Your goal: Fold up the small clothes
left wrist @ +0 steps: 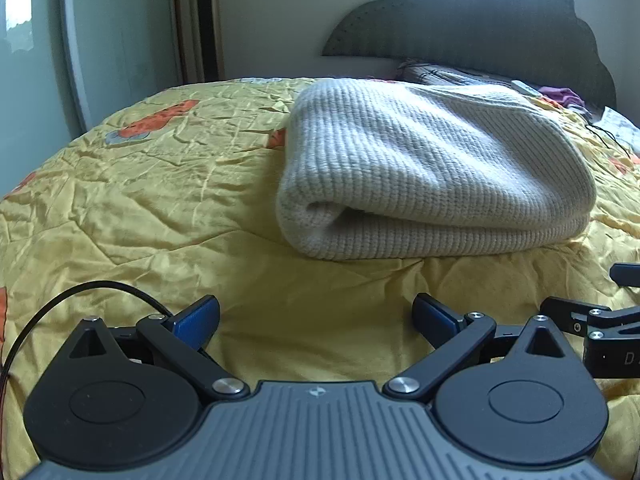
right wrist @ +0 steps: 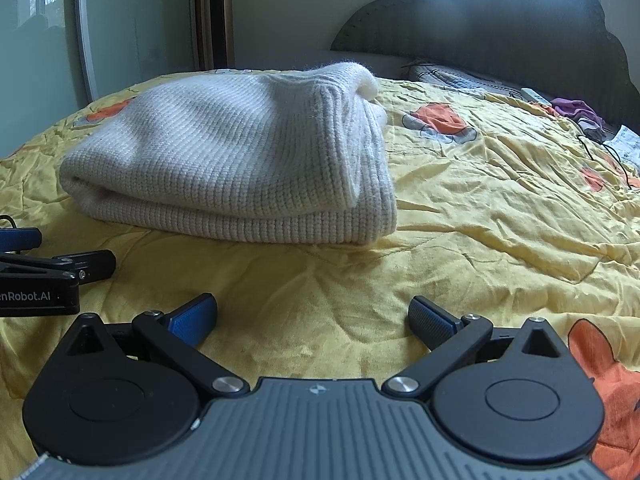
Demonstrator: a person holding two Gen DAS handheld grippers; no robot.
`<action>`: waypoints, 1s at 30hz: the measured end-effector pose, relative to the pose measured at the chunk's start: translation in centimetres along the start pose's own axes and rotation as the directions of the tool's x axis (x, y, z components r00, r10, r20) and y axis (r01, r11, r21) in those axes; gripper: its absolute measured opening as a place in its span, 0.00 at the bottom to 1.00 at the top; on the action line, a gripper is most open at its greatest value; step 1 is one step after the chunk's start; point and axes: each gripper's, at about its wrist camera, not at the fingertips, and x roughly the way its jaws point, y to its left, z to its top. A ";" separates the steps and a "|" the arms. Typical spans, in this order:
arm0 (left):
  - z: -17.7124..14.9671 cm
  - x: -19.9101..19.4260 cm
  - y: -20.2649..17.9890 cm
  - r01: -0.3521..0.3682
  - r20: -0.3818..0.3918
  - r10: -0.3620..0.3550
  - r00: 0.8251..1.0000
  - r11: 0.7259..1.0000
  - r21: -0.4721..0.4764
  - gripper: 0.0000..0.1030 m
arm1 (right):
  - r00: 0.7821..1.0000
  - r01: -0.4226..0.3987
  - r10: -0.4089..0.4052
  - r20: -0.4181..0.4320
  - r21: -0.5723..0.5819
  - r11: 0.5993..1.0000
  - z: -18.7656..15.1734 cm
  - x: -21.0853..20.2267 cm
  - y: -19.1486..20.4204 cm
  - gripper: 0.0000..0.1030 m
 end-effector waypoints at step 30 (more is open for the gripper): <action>0.0 0.2 0.0 -0.004 -0.008 0.004 1.000 1.000 0.012 1.00 | 1.000 -0.016 0.016 0.011 -0.015 1.000 -0.1 0.0 0.5 1.00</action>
